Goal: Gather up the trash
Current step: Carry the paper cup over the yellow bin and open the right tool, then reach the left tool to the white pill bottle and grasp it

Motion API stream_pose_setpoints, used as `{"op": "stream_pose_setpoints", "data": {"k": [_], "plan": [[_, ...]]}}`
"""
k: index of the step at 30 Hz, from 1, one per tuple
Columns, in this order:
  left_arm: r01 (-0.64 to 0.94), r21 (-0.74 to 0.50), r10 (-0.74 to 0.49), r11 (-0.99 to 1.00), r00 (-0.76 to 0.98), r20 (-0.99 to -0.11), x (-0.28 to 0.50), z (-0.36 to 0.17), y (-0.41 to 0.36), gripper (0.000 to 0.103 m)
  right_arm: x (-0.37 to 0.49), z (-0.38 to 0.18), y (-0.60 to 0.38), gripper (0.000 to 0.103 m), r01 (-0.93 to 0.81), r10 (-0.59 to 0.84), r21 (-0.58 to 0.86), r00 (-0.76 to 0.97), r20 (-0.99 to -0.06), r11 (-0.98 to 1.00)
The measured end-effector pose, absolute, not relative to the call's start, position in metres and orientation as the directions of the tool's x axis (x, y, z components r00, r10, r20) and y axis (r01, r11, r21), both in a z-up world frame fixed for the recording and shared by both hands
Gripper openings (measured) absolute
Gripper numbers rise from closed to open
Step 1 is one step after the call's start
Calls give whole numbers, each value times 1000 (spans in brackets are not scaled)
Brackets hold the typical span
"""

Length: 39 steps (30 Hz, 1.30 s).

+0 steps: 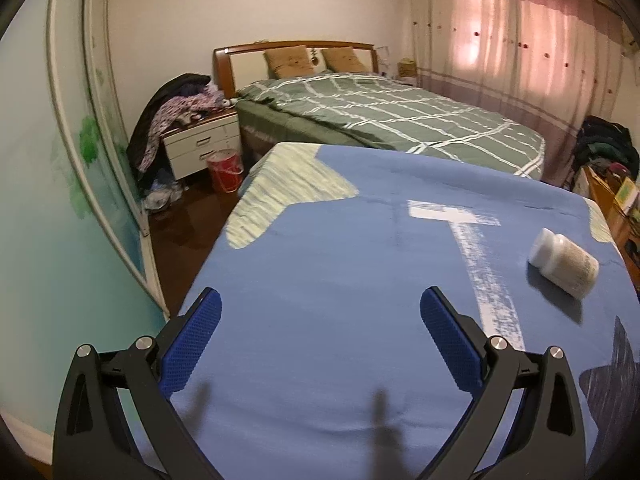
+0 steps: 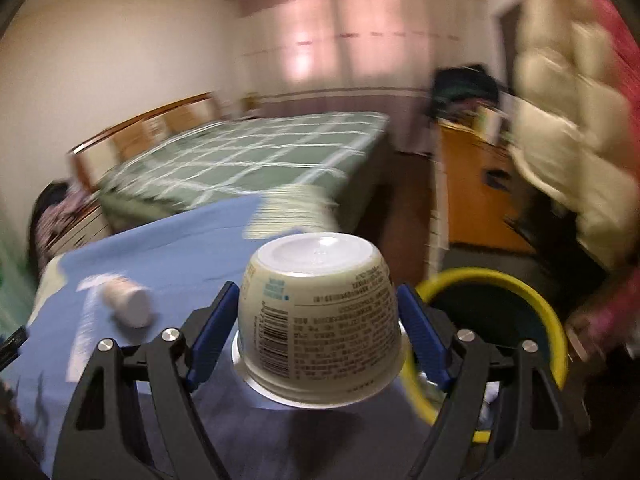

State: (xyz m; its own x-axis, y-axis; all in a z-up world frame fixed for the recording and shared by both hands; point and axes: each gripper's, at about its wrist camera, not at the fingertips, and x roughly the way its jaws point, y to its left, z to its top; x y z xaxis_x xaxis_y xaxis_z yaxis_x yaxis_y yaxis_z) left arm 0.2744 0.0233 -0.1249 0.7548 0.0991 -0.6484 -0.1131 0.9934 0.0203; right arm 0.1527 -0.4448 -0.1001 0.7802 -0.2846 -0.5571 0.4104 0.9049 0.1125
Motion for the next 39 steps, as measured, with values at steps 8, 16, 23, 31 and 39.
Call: {"op": "stream_pose_setpoints", "data": {"k": [8,16,23,31,39], "plan": [[-72,35,77,997,760,-645,273,-124,13,98,123,-132,-517,76,634,-450,111,650,-612,765],[-41,36,54,999,762,-645,271,-125,8,98,121,-137,-532,91,686,-478,161,637,-605,710],[71,46,-24,996,761,-648,267,-124,-19,98,128,-130,-509,93,670,-507,99,642,-575,735],[418,29,-281,908,657,-699,270,-111,-107,98,128,-131,-513,94,650,-476,124,661,-580,750],[533,66,-326,844,605,-726,313,-116,-180,98,128,-133,-515,94,633,-445,153,676,-588,759]]}}
